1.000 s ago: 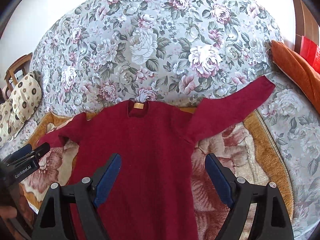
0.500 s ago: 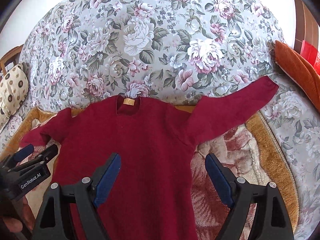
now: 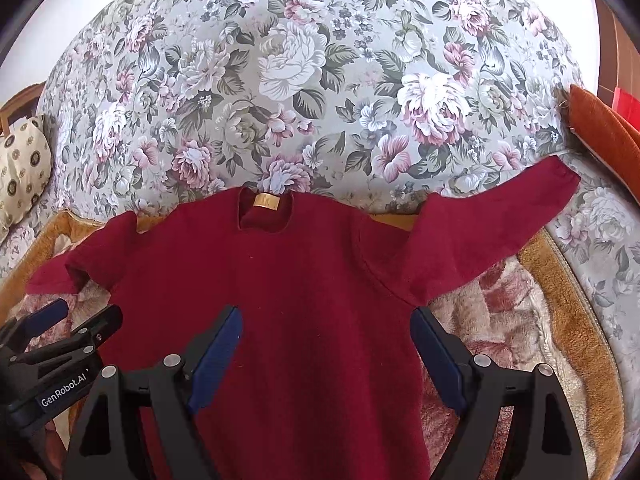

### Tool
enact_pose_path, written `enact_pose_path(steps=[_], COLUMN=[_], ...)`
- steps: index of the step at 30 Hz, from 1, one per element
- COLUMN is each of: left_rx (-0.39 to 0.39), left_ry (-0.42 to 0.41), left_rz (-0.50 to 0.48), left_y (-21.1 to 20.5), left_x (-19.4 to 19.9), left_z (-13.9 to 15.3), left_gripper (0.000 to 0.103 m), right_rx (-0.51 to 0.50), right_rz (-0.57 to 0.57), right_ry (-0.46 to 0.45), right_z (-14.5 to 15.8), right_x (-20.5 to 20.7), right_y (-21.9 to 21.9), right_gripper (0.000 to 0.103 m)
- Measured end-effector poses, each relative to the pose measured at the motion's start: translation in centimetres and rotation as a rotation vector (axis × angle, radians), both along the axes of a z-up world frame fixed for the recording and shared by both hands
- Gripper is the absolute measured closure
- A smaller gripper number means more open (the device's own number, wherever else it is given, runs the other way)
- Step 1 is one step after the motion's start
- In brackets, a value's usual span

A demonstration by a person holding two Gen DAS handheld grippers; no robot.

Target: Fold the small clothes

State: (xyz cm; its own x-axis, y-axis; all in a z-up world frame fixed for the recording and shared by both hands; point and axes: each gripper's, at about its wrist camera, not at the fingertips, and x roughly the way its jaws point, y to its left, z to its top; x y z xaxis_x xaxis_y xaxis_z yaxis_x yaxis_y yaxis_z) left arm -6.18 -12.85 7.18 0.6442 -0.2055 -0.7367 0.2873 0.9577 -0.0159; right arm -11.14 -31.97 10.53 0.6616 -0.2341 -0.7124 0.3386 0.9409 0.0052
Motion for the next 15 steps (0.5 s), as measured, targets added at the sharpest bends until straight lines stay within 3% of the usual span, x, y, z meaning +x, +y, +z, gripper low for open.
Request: enact_pose_path(steps=[15], left_rx=[0.026], left_ry=[-0.006], left_rz=[-0.029], left_y=[-1.7], left_x=[-0.3], left_z=[-0.9], left_gripper=[0.019], right_rx=[0.024], right_rz=[-0.041], right_ry=[0.017], right_z=[-1.2], right_x=[0.2], right_y=[-1.8], right_gripper=[0.018])
